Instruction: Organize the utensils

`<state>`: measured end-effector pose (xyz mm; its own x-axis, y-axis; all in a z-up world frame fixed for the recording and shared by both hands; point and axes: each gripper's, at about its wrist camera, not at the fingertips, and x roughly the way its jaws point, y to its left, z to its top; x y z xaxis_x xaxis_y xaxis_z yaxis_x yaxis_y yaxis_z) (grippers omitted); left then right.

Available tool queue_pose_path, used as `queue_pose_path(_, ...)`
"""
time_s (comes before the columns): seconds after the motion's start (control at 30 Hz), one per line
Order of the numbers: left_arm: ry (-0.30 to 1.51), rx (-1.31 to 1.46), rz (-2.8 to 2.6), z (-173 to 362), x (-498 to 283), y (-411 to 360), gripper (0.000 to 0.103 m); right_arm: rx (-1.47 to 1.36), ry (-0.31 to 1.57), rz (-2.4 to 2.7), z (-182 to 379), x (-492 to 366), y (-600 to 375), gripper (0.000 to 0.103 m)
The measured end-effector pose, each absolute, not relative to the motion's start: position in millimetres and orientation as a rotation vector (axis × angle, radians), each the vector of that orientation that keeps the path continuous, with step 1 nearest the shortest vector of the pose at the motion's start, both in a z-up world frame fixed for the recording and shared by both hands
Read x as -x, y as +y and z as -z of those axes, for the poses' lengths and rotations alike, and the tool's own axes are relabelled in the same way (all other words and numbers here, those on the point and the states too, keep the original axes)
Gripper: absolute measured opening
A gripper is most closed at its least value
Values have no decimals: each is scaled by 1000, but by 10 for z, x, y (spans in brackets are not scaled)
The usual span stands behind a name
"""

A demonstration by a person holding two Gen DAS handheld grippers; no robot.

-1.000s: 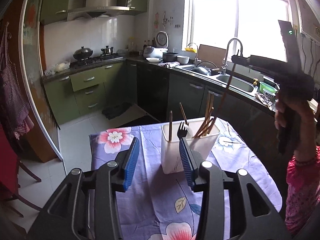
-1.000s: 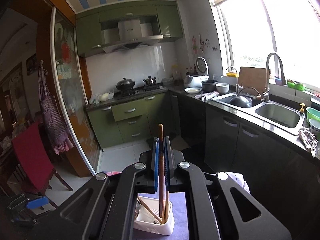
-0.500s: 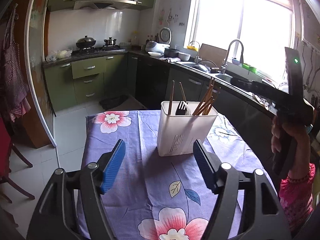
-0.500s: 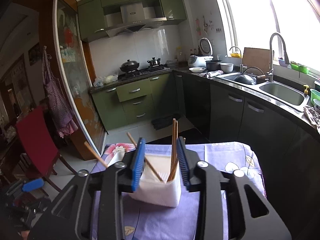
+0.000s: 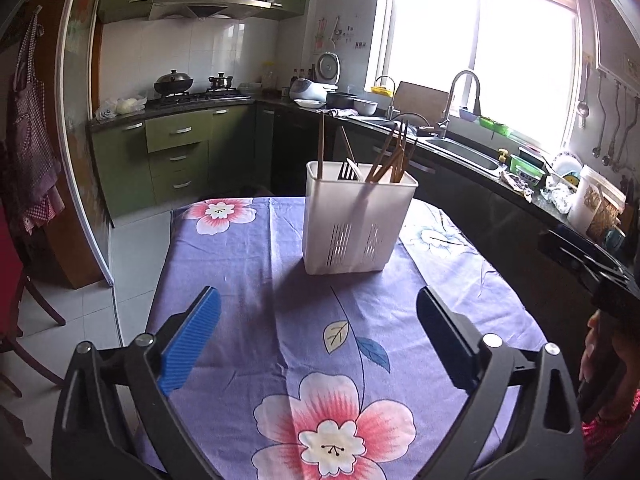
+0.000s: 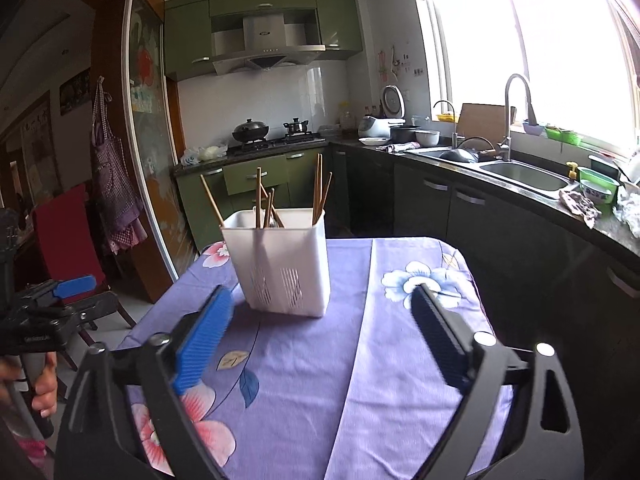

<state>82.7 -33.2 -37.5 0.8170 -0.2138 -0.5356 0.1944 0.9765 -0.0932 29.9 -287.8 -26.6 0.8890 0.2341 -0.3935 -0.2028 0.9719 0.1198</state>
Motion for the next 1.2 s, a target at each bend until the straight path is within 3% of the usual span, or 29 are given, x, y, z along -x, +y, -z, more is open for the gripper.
queue_pose_path(0.33, 538, 38, 205, 394, -397, -374, 96, -61, 368, -220, 245, 352, -2899, 98)
queue_pose_path(1.2, 520, 69, 158, 315, -18, -231, 96, -13, 352, -176, 120, 627, -2849, 98)
